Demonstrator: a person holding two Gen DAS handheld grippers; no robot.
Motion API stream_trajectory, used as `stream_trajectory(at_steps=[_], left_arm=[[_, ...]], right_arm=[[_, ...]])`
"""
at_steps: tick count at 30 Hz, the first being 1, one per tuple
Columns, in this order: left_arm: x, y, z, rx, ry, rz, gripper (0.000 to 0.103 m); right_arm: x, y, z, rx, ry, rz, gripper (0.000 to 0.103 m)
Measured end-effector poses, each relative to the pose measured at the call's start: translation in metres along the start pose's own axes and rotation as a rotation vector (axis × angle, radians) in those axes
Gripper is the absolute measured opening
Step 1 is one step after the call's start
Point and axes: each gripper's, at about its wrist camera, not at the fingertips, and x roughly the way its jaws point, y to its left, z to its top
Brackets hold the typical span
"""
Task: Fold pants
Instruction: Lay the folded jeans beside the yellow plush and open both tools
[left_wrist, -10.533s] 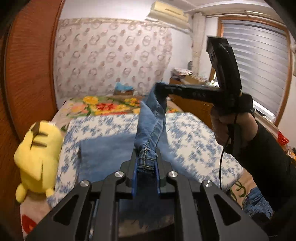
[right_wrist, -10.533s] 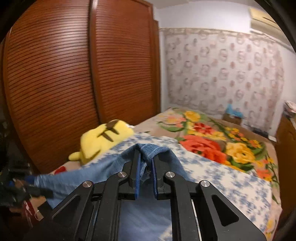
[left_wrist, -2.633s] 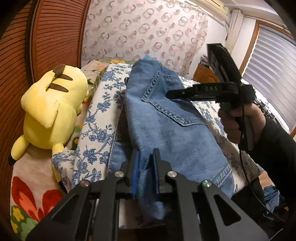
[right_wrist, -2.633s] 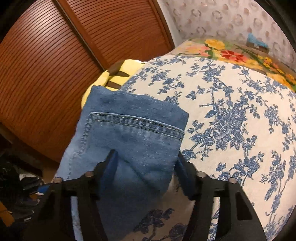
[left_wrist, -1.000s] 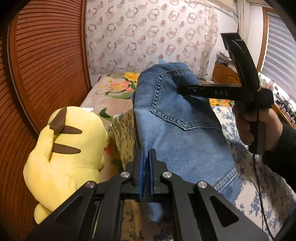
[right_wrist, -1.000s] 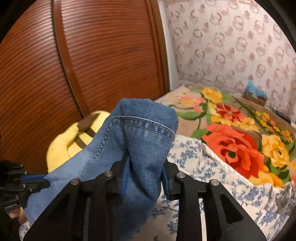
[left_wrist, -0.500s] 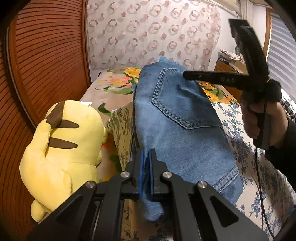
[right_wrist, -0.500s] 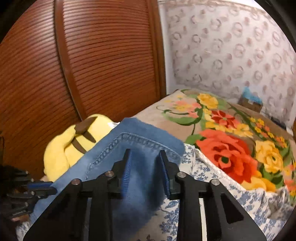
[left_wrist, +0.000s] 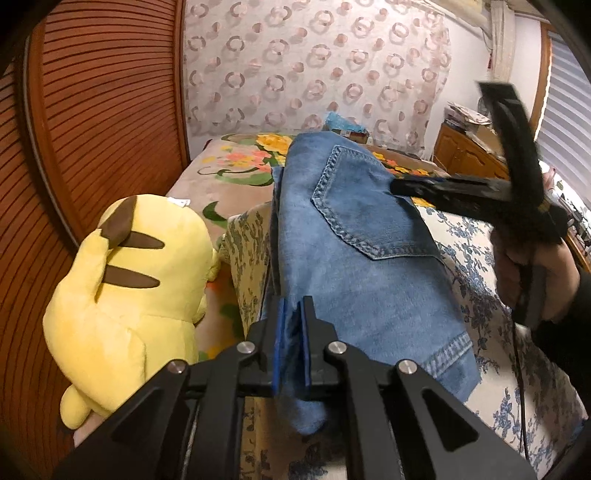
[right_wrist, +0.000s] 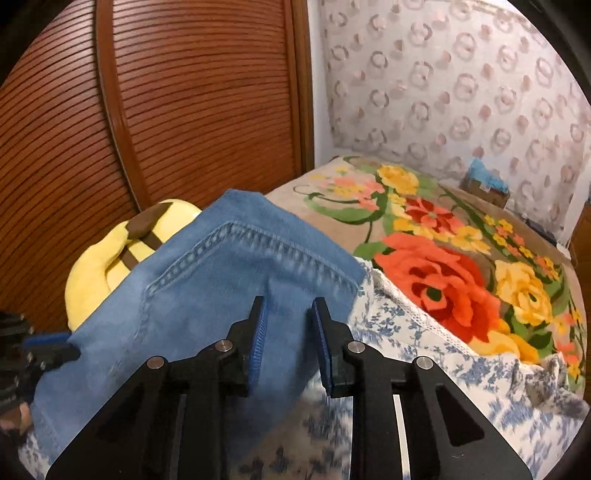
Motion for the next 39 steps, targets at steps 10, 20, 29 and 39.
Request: stream_trajectory(at_steps=[10,20,29,39], left_arm=[[-0.042,-0.019,-0.009,0.027,-0.045,0.015,0.038],[-0.067,-0.054,-0.025,0.056,-0.035,-0.021,0.06],[-0.081,-0.093,-0.041,0.083,-0.034,-0.043,0.061],[-0.096,-0.138,-0.057,0.111,-0.049,-0.063,0.062]], right_arm=[[-0.068,0.009,-0.029,0.029,-0.039,0.029,0.022],[-0.131,0.015,-0.057,0.037,-0.091,0.014,0.022],[-0.179,0.004,-0.1,0.08,-0.099,-0.023,0.022],[-0.237,-0.006,-0.148,0.139,-0.123,-0.087,0.031]])
